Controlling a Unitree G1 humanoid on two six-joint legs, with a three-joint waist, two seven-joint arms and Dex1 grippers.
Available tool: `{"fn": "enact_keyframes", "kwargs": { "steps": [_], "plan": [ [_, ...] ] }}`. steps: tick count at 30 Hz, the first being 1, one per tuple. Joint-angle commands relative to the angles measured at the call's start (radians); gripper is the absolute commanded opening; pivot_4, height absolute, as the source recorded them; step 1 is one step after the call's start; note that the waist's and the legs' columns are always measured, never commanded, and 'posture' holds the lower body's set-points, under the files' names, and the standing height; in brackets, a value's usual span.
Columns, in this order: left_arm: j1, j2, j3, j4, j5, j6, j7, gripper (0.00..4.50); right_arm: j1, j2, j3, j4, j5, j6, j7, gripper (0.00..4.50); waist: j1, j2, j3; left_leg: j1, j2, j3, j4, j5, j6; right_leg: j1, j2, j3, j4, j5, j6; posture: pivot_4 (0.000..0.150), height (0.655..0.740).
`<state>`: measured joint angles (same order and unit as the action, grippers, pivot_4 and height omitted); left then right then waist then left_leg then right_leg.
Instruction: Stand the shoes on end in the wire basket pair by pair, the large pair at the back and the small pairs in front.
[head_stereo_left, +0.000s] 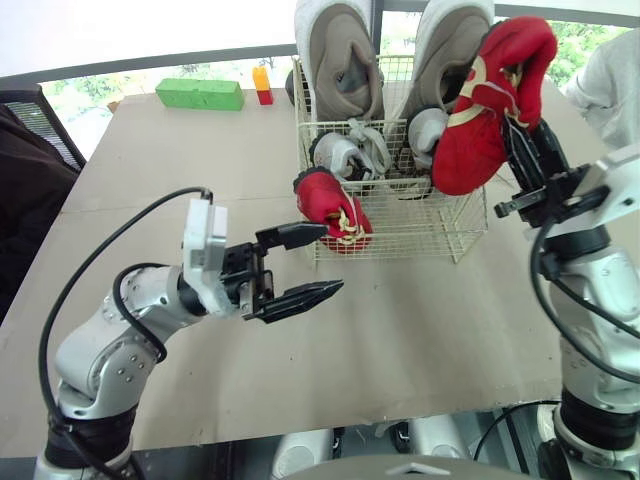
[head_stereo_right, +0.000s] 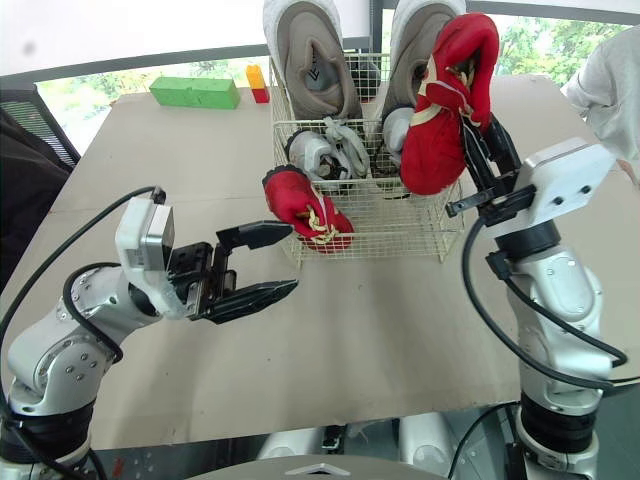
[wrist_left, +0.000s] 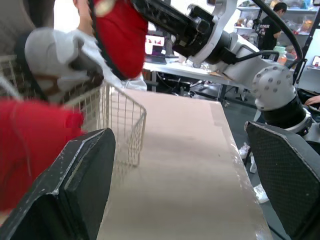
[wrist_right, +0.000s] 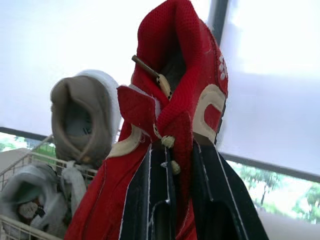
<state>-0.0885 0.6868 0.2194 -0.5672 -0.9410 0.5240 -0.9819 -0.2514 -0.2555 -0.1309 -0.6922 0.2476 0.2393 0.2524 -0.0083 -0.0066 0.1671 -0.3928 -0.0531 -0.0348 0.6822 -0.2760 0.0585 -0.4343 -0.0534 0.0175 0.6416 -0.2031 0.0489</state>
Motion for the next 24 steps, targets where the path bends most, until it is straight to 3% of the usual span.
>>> {"fn": "enact_keyframes", "kwargs": {
  "steps": [1, 11, 15, 18, 24],
  "plan": [
    [0.062, 0.023, 0.082, -0.039, -0.039, -0.032, -0.049, 4.5, 0.054, 0.02, 0.06, 0.091, -0.124, -0.237, -0.004, 0.07, 0.001, 0.0, 0.0, 0.0, 0.0, 0.0, 0.0, 0.0, 0.0, 0.0, 0.0, 0.0, 0.0, 0.0, 0.0, 0.15, 0.74],
    [0.179, 0.013, 0.162, -0.052, -0.014, -0.097, -0.069, 4.5, 0.194, 0.038, 0.111, 0.396, -0.309, -0.635, -0.044, 0.07, -0.004, 0.0, 0.0, 0.006, 0.0, 0.001, -0.003, 0.001, -0.001, 0.004, 0.0, 0.001, 0.001, -0.002, -0.003, 0.15, 0.74],
    [0.187, 0.005, 0.153, -0.045, 0.0, -0.118, -0.064, 4.5, 0.234, 0.041, 0.17, 0.542, -0.311, -0.739, -0.014, 0.07, -0.005, -0.001, -0.001, 0.014, 0.0, 0.001, -0.007, 0.001, -0.001, 0.01, 0.0, 0.002, 0.0, -0.003, -0.005, 0.15, 0.74],
    [0.192, 0.0, 0.149, -0.032, 0.012, -0.133, -0.066, 4.5, 0.283, 0.032, 0.201, 0.566, -0.278, -0.758, 0.02, 1.02, -0.005, -0.002, -0.001, 0.015, 0.001, 0.001, -0.007, 0.001, -0.001, 0.011, 0.0, 0.002, 0.0, -0.003, -0.005, 0.15, 0.74],
    [0.212, -0.012, 0.142, -0.01, 0.03, -0.142, -0.056, 4.5, 0.408, -0.037, 0.153, 0.409, -0.102, -0.622, 0.094, 3.94, -0.004, -0.002, -0.001, 0.015, 0.001, 0.001, -0.007, 0.0, 0.0, 0.011, 0.0, 0.003, -0.001, -0.003, -0.005, 0.15, 0.74]
  ]
}}
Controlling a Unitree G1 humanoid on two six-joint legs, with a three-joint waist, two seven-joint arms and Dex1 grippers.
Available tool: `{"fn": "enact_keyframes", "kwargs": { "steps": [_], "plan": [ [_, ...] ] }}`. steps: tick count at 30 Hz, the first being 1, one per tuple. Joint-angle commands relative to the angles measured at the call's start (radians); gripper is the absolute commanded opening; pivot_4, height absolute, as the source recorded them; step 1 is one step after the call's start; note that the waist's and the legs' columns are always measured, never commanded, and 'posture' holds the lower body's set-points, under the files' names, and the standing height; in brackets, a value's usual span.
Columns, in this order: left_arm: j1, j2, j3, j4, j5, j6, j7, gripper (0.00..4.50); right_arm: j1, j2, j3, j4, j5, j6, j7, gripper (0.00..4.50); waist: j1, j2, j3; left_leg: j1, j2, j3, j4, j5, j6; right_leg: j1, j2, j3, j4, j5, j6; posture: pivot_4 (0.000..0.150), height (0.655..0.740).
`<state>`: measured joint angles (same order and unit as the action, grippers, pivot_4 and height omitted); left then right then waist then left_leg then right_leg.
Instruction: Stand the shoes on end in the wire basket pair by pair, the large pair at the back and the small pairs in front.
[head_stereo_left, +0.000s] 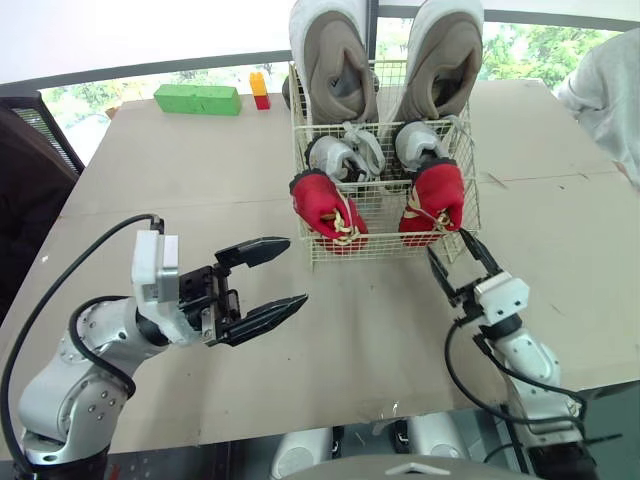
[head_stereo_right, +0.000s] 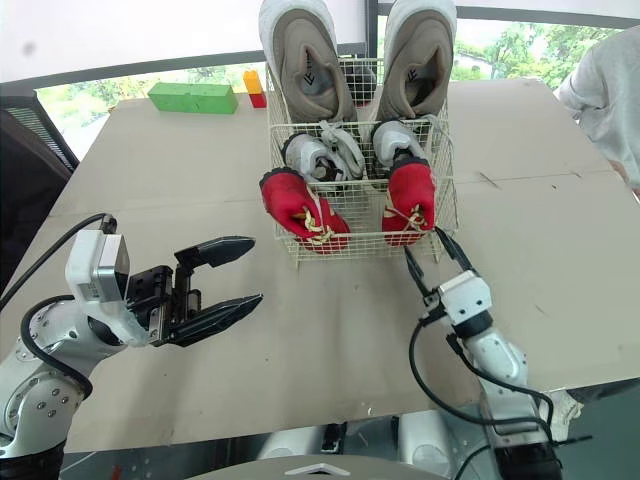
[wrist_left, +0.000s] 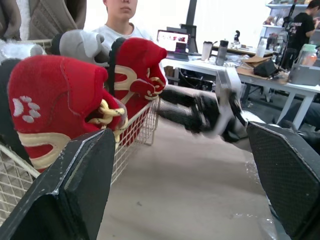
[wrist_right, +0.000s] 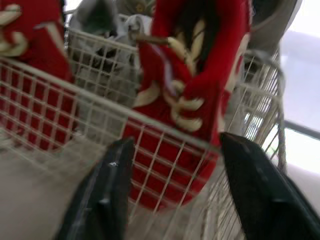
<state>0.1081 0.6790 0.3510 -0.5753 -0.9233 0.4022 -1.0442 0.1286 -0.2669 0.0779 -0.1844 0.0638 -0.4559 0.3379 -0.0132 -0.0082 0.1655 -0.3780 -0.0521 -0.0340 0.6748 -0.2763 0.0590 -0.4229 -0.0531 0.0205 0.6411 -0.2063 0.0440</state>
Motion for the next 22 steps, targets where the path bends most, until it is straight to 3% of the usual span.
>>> {"fn": "enact_keyframes", "kwargs": {
  "steps": [1, 7, 13, 22],
  "plan": [
    [0.028, -0.004, 0.011, 0.006, 0.031, -0.021, 0.018, 4.5, 0.06, -0.043, -0.091, -0.15, 0.117, 0.109, 0.005, 4.44, 0.001, 0.0, 0.0, 0.0, 0.0, 0.0, 0.0, -0.002, 0.003, 0.0, 0.0, 0.0, 0.0, 0.0, 0.0, 0.15, 0.74],
    [0.116, -0.014, 0.01, 0.035, 0.164, -0.062, 0.071, 4.5, 0.289, -0.268, -0.235, -0.317, 0.333, 0.266, 0.204, 4.48, 0.014, 0.001, 0.0, -0.001, 0.001, -0.001, -0.002, -0.002, 0.003, 0.0, 0.0, -0.002, -0.002, -0.001, 0.001, 0.15, 0.74],
    [0.223, 0.002, 0.025, 0.029, 0.228, -0.094, 0.051, 4.5, 0.375, -0.468, -0.436, -0.192, 0.472, 0.32, 0.468, 4.48, 0.013, 0.0, 0.0, 0.0, 0.003, 0.0, -0.002, -0.003, 0.006, 0.005, 0.0, -0.003, -0.01, -0.001, 0.001, 0.15, 0.74],
    [0.285, 0.024, 0.045, 0.011, 0.204, -0.065, 0.05, 4.5, 0.314, -0.495, -0.479, -0.102, 0.481, 0.351, 0.592, 4.48, 0.027, 0.0, 0.0, -0.001, 0.005, 0.0, -0.002, -0.004, 0.007, 0.006, -0.001, -0.005, -0.014, 0.0, 0.0, 0.15, 0.74]
  ]
}}
